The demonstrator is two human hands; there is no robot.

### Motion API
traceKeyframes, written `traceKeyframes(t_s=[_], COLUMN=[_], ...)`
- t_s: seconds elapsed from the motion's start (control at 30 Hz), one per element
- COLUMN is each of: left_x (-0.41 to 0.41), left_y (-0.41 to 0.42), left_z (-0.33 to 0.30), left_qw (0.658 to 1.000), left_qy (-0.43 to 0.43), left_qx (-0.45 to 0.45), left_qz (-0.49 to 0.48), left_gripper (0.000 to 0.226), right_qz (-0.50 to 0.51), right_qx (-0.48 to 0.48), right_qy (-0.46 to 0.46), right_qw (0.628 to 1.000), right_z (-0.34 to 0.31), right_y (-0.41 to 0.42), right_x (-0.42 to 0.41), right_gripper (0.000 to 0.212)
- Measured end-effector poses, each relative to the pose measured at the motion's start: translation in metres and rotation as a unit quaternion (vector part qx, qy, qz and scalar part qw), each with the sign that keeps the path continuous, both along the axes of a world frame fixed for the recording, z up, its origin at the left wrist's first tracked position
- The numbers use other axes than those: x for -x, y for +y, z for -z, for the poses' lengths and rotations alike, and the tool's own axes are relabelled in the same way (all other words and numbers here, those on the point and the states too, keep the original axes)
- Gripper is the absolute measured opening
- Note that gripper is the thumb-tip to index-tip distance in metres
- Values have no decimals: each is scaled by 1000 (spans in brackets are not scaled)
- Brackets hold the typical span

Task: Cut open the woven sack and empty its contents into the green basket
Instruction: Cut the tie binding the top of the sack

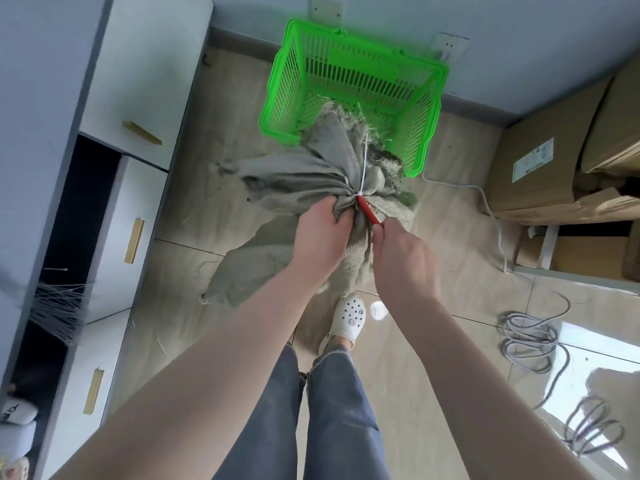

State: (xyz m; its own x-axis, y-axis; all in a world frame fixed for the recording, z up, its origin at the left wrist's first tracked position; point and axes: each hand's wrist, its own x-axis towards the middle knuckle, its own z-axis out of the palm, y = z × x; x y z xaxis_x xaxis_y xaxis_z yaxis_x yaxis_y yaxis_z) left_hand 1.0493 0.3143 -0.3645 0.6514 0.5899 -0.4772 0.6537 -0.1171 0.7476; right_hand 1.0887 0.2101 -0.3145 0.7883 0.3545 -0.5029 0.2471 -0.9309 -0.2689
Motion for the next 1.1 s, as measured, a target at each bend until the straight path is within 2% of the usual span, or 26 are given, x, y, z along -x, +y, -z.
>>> traceKeyframes(t_s=[0.13,0.3,0.5,0.63,0.73,0.9,1.0,1.1], left_x=[-4,-2,-6,-2,0,-4,-5,-6], left_y=[0,6,1,-11,-19,-7,-27,-31], left_z=[-2,1,3,0,-2,4,-4,-7], left_qw=[1000,1000,999,999,1000,997,998,999], left_qy=[-2,-2,-4,4,10,52,32,26], left_qx=[2,6,-16,-4,4,-35,-16,-11], left_qz=[-9,13,47,42,29,46,44,20], left_gripper=[21,23,20,17,17,16,14,16], right_qz=[3,35,104,135,122,135,158,136], right_qx=[15,-49,-124,-109,-92,-107,-100,-88], right_qy=[-9,18,41,49,49,70,67,59], right_qw=[1000,998,986,984,987,982,980,985], right_z=[-1,-4,-7,-2,2,0,3,4], right_y=[4,-2,-12,-9,-2,-13,-10,-6], right_x=[2,4,8,11,5,12,5,-5], right_gripper=[25,33,33,33,38,33,32,33])
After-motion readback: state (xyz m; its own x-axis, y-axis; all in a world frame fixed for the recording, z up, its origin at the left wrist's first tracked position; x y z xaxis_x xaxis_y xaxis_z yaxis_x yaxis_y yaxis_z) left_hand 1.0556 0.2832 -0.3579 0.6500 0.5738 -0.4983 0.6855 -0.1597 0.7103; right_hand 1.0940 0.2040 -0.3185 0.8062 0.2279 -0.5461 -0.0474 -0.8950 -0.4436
